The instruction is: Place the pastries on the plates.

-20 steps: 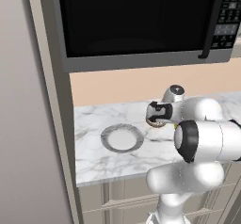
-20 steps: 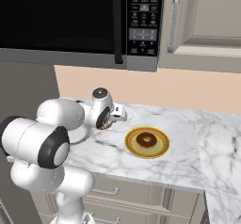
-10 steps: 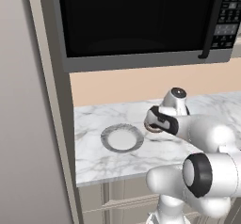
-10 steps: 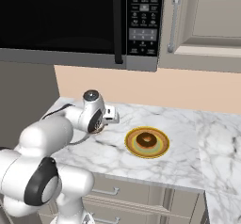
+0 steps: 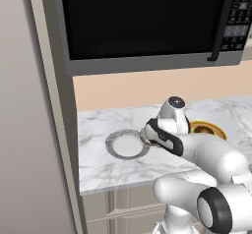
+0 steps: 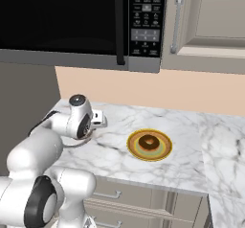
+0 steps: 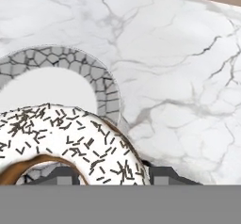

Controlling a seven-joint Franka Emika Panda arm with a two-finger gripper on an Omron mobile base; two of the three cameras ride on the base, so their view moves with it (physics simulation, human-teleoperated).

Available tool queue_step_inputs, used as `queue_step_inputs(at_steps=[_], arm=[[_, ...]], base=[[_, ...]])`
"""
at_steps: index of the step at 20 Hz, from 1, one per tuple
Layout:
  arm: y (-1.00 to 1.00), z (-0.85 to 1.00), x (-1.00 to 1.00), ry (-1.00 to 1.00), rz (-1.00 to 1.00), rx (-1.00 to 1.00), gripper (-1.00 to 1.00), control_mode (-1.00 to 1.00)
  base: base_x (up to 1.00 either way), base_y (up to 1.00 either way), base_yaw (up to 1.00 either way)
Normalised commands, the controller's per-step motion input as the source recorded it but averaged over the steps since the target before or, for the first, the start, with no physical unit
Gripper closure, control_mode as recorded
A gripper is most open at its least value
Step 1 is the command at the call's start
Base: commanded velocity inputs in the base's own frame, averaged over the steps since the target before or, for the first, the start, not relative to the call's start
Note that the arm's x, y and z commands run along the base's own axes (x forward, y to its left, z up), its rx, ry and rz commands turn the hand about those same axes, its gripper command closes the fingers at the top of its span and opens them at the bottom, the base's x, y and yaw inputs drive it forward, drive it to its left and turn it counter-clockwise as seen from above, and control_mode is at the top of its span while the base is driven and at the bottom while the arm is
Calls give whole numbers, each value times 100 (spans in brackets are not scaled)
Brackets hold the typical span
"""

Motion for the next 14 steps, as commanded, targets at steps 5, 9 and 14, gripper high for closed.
queue_step_inputs(at_steps=[5,9,14], arm=[[57,0,-2,7,8,-1,100,-100],[47,-1,0,9,5,0,100,-100],[35,-9,0,7,4,0,100,-100]], base=[[0,0,0],[0,0,0],[0,0,0]])
